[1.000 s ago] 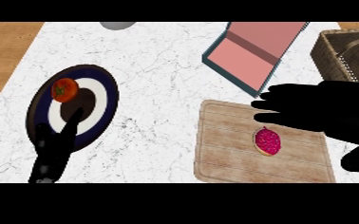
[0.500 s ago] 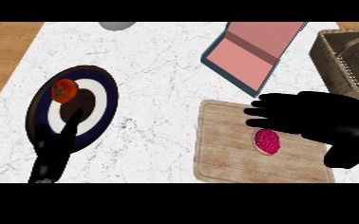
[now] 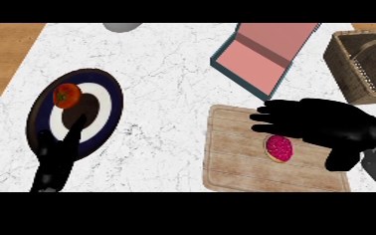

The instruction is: Pick the cupcake from the cutting board and place it in the basket

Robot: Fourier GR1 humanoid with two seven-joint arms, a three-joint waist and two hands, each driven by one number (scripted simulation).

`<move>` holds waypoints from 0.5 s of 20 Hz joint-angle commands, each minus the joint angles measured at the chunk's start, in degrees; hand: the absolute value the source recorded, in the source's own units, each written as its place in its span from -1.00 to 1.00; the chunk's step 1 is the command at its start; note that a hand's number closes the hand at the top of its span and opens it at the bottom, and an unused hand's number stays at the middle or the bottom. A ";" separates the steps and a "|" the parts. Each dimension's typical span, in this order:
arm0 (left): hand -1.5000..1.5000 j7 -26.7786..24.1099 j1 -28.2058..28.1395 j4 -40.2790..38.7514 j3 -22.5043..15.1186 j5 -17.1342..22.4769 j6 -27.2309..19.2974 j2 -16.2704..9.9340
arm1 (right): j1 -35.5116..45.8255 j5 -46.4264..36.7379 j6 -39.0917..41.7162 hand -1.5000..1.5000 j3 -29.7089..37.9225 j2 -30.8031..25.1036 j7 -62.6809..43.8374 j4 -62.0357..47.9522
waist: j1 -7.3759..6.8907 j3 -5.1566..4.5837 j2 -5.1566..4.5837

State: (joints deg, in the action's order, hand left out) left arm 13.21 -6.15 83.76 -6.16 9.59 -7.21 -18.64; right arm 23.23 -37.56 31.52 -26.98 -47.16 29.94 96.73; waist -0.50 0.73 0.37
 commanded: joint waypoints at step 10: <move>0.00 3.40 -0.10 -2.31 0.10 -0.64 1.71 1.86 | -0.69 -10.49 -3.03 -1.00 -4.24 6.64 1.84 -5.87 | 0.11 -0.72 -0.47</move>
State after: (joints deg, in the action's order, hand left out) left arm 14.01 -6.38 84.06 -5.47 8.64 -6.20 -17.97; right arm 22.34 -44.00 29.57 -29.81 -42.10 30.94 93.69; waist -0.43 0.77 0.42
